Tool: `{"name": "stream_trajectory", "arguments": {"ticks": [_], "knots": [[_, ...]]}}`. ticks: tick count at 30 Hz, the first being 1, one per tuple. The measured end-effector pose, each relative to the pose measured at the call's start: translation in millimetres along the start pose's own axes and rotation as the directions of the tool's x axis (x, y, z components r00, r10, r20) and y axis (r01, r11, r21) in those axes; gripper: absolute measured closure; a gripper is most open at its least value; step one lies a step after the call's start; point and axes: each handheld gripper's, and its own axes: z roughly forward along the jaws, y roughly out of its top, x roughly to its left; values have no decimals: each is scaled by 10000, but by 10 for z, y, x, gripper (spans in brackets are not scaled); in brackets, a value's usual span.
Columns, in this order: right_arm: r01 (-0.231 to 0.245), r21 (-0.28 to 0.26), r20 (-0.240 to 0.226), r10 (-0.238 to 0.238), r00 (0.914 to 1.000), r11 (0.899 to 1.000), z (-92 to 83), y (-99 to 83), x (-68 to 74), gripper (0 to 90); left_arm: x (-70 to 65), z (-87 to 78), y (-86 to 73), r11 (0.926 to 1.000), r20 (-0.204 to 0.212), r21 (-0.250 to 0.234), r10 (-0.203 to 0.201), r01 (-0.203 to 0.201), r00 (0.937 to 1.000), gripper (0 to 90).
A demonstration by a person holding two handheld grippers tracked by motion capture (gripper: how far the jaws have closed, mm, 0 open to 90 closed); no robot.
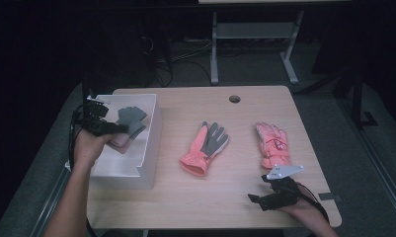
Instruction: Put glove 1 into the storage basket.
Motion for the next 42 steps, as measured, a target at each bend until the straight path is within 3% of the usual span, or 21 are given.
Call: {"name": "stream_trajectory", "arguments": {"ticks": [7, 15, 19, 25, 31, 34, 37, 42], "knots": [[24, 31, -35, -24, 10000, 10000, -2, -3, -3, 136, 159, 306, -115, 9977, -378, 551, -380, 401, 9986, 638], [85, 85, -100, -85, 9999, 9999, 8, -7, 4, 135, 304, 459, -164, 9894, -1046, 1261, -586, 717, 9928, 633], [147, 38, -143, -147, 9998, 9999, 3, -9, 9, 132, 293, 506, -180, 9871, -1066, 1417, -596, 745, 9925, 624], [130, 46, -117, -129, 9998, 9999, 4, -11, 11, 131, 322, 617, -275, 9775, -1129, 1963, -559, 774, 9920, 575], [150, 17, -95, -149, 9998, 9999, 1, -11, 10, 131, 258, 646, -272, 9789, -1499, 1968, -245, 542, 9884, 367], [129, 5, -100, -129, 9999, 9999, 1, -11, 9, 131, 215, 594, -248, 9853, -1681, 1669, -76, 361, 9857, 278], [130, 24, -132, -130, 9998, 9999, 6, -13, 5, 131, 201, 511, -207, 9886, -1461, 1437, -229, 442, 9890, 260], [174, 43, -150, -173, 9997, 9998, 7, -7, 14, 131, 142, 358, -102, 9932, -1556, 1162, 71, 111, 9878, 226]]}}
